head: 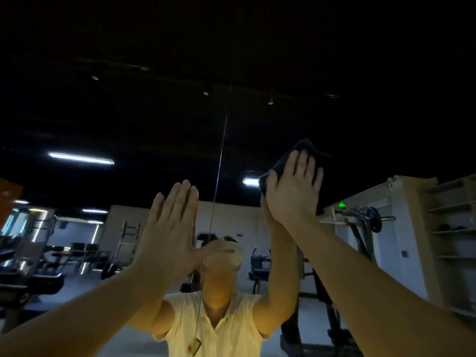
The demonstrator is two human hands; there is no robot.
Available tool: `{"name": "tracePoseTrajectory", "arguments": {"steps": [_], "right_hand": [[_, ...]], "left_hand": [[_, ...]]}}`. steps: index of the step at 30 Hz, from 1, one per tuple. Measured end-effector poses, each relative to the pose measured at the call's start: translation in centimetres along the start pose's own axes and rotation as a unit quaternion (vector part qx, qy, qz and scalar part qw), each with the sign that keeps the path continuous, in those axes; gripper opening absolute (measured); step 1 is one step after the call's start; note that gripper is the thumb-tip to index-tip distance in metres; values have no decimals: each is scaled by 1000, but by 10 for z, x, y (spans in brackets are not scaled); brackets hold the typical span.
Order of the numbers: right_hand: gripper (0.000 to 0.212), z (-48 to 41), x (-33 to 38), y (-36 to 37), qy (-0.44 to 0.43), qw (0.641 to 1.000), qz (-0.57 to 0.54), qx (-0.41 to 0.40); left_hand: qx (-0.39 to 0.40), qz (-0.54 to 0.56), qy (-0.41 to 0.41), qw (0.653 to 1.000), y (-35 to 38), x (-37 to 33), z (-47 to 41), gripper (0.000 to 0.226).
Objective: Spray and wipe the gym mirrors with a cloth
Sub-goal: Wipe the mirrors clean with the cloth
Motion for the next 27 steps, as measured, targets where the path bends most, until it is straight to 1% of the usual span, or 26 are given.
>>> {"name": "tracePoseTrajectory", "arguments": {"steps": [4, 7, 9, 11, 14, 19, 21, 23, 25, 27], "right_hand": [[76, -34, 77, 0, -116, 993, -11, -9], [71, -40, 130, 4, -254, 967, -10, -5], [69, -34, 140, 5, -314, 949, 5, -7], [69, -29, 129, 5, -327, 945, 21, -14], [72, -32, 84, 5, -271, 962, 19, -14], [71, -27, -32, -1, -181, 982, 49, -15], [73, -22, -86, -4, -121, 991, 58, -16], [77, -17, -125, -7, -48, 997, 56, -7], [77, -18, -137, -8, 11, 999, 39, 7], [77, -21, -122, -10, 33, 999, 8, 12]], "left_hand": [[1, -2, -3, 1000, 2, 1, 0, 116], [5, 10, -2, 1000, 3, 1, 1, 116], [4, 15, -1, 1000, 3, 2, 1, 117], [0, 13, -2, 1000, 3, 3, 1, 116], [-5, 4, -2, 1000, 5, 4, 1, 116], [0, 21, -3, 1000, 2, 4, 2, 118], [-8, 37, -9, 999, -6, 0, 0, 114], [-17, 56, -5, 998, -17, -16, -4, 108], [-22, 62, 21, 998, -24, -46, -9, 99], [-26, 55, 38, 997, -25, -76, -16, 93]]}}
Point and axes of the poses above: each hand's wrist, its own z-axis away from the middle knuckle, its own y-axis out of the palm, x = y × z, the point moved 10 cm from there along -z, towards the middle knuckle, and after that the axes turned 14 degrees about -y, right-handed, at the moved point
